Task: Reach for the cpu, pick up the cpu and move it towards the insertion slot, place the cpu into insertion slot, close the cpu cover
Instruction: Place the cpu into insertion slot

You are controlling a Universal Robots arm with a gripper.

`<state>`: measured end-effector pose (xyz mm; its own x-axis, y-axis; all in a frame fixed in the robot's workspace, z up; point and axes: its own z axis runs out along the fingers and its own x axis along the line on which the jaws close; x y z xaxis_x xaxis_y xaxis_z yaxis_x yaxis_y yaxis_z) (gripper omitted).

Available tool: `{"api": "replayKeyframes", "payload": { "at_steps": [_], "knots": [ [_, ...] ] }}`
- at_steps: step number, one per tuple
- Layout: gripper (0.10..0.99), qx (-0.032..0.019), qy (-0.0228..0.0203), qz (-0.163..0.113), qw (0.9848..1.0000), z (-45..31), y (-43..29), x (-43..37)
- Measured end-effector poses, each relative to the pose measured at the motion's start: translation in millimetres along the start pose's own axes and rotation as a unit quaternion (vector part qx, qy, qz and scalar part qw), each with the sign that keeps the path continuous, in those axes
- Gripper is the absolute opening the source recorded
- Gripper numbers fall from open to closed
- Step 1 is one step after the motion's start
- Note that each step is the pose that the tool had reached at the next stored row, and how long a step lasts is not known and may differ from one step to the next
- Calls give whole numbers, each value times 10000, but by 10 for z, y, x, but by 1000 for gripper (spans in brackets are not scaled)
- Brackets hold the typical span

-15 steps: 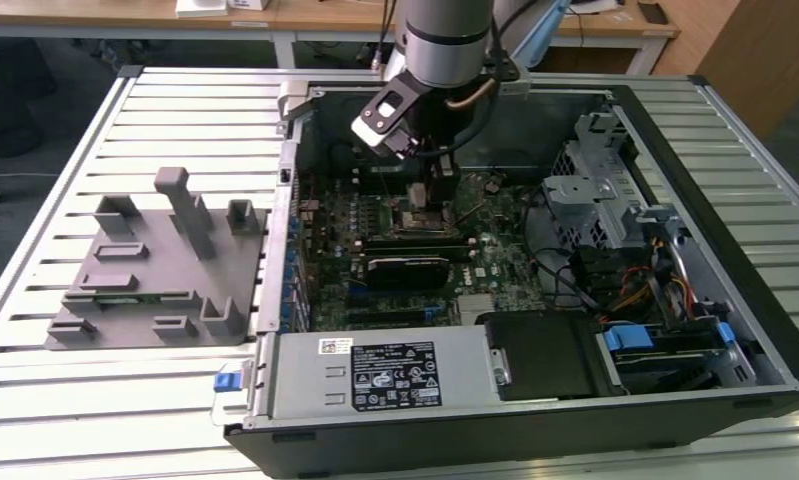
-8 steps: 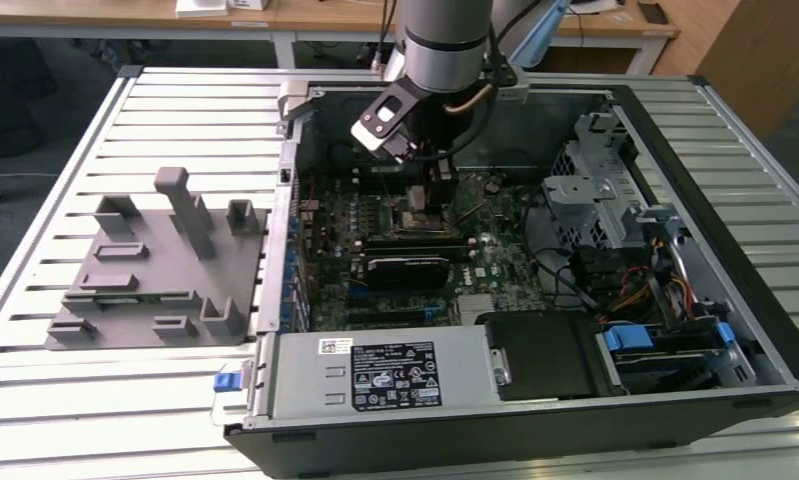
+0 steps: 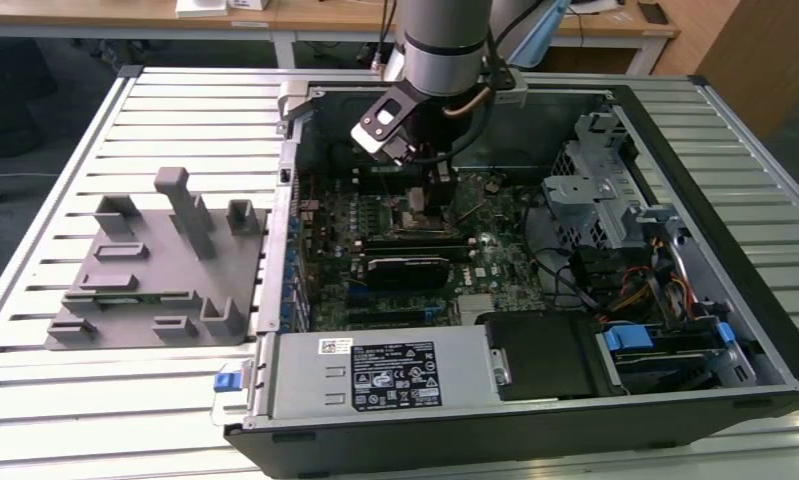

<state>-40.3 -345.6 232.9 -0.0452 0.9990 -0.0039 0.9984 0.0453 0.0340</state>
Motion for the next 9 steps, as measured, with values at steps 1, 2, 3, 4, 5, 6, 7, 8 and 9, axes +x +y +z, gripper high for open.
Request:
{"api": "replayKeyframes", "payload": {
  "at_steps": [1,2,3,4,5,6,7,8,9],
  "knots": [
    [529,0,0,1,10000,6,0,1],
    [529,0,0,1,10000,13,-1,3],
    [529,0,0,2,10000,20,-2,4],
    [529,0,0,2,10000,27,-2,5],
    [529,0,0,2,10000,34,-2,6],
    [529,0,0,3,10000,40,-3,8],
    [529,0,0,3,10000,46,-4,9],
    [529,0,0,3,10000,52,-4,12],
    [529,0,0,4,10000,59,-4,14]
  ]
}}
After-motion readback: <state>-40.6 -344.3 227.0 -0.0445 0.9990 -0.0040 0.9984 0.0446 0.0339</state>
